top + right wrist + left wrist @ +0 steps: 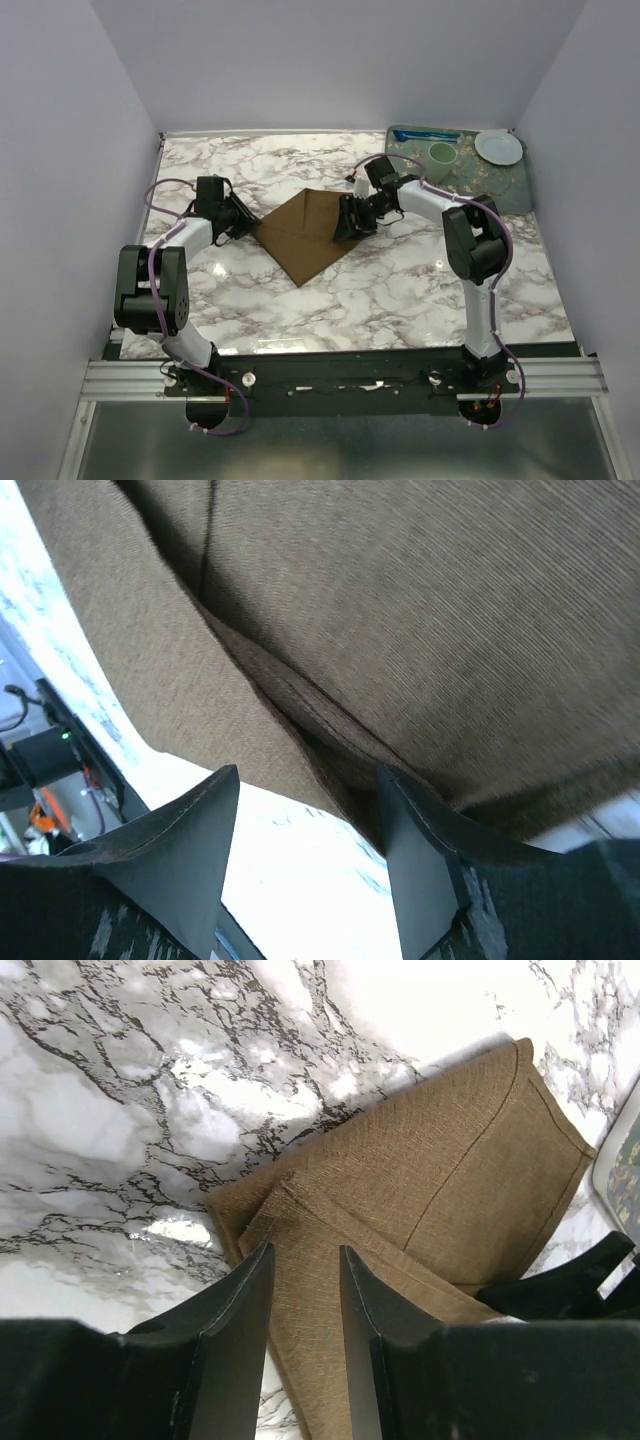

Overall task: Fold the napkin, place the utensils inside, and roll it up
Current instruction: Fold the napkin, then roll the napkin with the utensil

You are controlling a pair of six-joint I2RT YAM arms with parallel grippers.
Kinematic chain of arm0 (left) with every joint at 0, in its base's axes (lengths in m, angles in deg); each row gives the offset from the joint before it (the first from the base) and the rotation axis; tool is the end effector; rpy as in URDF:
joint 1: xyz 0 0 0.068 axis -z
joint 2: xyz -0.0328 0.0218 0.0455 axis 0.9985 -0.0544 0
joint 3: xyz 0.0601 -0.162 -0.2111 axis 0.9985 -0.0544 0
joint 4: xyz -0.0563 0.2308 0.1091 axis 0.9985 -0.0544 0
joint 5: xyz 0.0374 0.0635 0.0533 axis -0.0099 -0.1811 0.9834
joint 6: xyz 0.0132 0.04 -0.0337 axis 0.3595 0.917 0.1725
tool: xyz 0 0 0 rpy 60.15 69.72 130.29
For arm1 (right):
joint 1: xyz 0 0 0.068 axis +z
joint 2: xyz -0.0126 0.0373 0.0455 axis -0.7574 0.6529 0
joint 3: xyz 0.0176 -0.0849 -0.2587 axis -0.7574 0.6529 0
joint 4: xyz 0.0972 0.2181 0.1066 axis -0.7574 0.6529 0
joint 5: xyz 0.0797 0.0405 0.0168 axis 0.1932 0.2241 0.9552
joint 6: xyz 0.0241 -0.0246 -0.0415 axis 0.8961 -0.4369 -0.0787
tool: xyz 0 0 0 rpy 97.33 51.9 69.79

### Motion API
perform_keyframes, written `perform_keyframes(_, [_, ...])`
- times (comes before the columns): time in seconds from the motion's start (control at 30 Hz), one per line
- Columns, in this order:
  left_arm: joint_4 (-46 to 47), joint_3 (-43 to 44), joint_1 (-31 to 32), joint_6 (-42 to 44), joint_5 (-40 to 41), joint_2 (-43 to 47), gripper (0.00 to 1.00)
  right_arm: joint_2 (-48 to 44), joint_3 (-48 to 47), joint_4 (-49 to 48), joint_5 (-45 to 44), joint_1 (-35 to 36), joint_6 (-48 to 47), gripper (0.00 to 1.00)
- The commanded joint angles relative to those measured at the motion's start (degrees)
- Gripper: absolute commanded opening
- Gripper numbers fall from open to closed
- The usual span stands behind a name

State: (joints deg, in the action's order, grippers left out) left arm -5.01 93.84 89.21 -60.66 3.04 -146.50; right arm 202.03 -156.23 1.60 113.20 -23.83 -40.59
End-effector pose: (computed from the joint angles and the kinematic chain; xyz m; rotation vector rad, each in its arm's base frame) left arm 0.3333 -0.0228 0.1828 -0.8056 2.3439 -0.6947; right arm 0.3929 0.2113 0.1519 -0.4902 2.7072 1.1131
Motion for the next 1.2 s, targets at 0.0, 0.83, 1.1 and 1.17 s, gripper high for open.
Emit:
perform_keyframes(0.0, [-2.00,1.87,0.05,2.12,3.36,4.36,0.42,-3.51,1.72,0.28,-3.48,-1.15,-1.26,0.66])
perform_keyframes(0.83, [-3.32,3.71,2.07,2.56,1.43,-1.95,0.37,-2.89,3.65,-1.57,-5.40,-0.80,-0.55,0.65])
perform_keyframes(1.1, [-7.62,7.49,1.72,5.54,3.97,1.11,0.39,-5.52,0.58,1.85,-8.91,-0.45,-2.39,0.65])
perform_keyframes(1.17, [-8.32,8.28,1.72,5.89,4.41,3.84,0.43,-6.32,-2.06,3.61,-11.28,0.25,-3.45,0.66])
